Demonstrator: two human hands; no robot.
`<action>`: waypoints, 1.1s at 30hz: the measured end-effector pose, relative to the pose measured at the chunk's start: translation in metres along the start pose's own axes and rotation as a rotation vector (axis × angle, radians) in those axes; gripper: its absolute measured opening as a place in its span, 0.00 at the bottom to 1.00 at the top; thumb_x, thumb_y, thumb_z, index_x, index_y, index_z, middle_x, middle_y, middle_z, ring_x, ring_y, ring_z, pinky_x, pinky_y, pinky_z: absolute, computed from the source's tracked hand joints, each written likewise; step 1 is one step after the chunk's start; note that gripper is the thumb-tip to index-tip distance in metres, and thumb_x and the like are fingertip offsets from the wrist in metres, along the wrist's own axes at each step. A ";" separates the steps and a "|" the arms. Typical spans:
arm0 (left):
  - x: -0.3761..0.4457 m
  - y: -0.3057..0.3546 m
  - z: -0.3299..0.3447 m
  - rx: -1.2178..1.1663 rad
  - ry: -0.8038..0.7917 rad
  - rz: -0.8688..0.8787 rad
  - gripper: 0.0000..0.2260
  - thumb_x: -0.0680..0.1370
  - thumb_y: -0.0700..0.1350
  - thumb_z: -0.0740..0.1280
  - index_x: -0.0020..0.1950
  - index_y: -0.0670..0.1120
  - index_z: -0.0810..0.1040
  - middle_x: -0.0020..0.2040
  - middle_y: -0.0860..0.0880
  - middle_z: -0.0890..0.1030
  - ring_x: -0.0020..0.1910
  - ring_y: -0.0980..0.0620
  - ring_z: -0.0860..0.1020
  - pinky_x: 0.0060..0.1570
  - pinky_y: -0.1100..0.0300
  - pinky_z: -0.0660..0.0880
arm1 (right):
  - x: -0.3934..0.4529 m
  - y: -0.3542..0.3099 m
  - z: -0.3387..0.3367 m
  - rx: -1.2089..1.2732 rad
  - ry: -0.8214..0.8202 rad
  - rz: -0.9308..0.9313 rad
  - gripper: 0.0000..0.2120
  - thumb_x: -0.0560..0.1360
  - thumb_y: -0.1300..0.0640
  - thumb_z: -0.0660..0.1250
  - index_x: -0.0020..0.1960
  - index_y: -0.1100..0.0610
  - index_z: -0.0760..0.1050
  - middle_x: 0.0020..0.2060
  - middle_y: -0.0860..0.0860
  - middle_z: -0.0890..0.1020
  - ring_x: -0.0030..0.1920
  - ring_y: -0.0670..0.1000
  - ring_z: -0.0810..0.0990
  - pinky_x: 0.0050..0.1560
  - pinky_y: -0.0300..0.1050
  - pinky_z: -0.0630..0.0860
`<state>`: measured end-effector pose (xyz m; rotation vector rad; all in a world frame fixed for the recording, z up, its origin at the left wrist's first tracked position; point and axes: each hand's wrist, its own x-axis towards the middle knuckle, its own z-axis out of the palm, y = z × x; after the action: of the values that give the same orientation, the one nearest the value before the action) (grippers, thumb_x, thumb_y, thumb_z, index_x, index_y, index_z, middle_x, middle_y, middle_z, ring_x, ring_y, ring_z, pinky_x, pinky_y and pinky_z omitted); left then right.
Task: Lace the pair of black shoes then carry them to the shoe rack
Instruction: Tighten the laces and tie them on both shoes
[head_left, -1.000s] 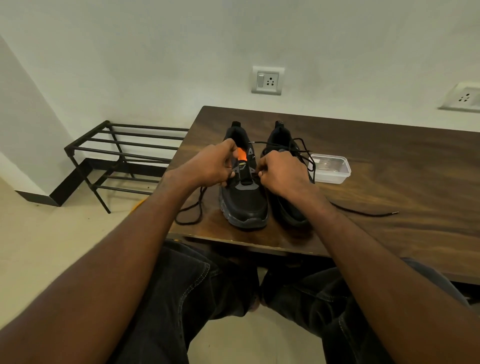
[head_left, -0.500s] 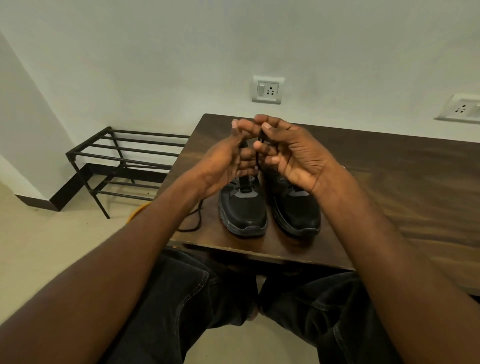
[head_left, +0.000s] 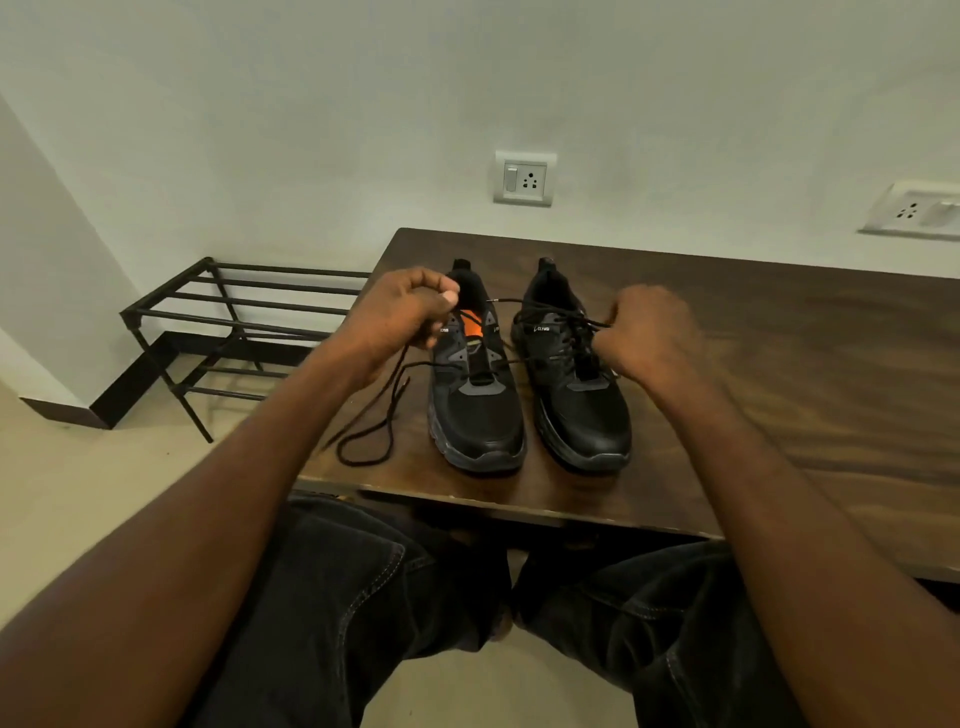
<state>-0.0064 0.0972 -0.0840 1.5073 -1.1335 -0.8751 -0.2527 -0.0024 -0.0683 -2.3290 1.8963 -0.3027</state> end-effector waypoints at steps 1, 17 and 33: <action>0.000 -0.001 0.001 0.026 -0.012 0.010 0.06 0.83 0.39 0.66 0.59 0.43 0.79 0.38 0.47 0.77 0.33 0.55 0.75 0.34 0.60 0.74 | -0.003 -0.007 0.001 0.065 -0.011 -0.083 0.16 0.75 0.54 0.70 0.61 0.54 0.83 0.58 0.57 0.82 0.58 0.61 0.80 0.55 0.52 0.79; 0.000 -0.004 0.004 0.117 -0.060 0.025 0.05 0.83 0.40 0.67 0.58 0.42 0.79 0.37 0.47 0.83 0.30 0.53 0.75 0.31 0.61 0.72 | -0.020 -0.044 0.012 0.009 0.038 -0.152 0.14 0.77 0.53 0.72 0.61 0.55 0.81 0.56 0.54 0.83 0.59 0.58 0.79 0.60 0.56 0.77; 0.000 -0.003 0.009 0.084 -0.075 0.036 0.04 0.81 0.41 0.71 0.54 0.42 0.81 0.36 0.45 0.84 0.31 0.51 0.78 0.31 0.62 0.76 | -0.019 -0.055 0.022 0.407 -0.174 -0.409 0.24 0.76 0.49 0.77 0.71 0.46 0.78 0.62 0.47 0.83 0.63 0.48 0.81 0.62 0.45 0.76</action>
<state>-0.0138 0.0947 -0.0887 1.5284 -1.2617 -0.8751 -0.1986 0.0267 -0.0785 -2.3400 1.1405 -0.4573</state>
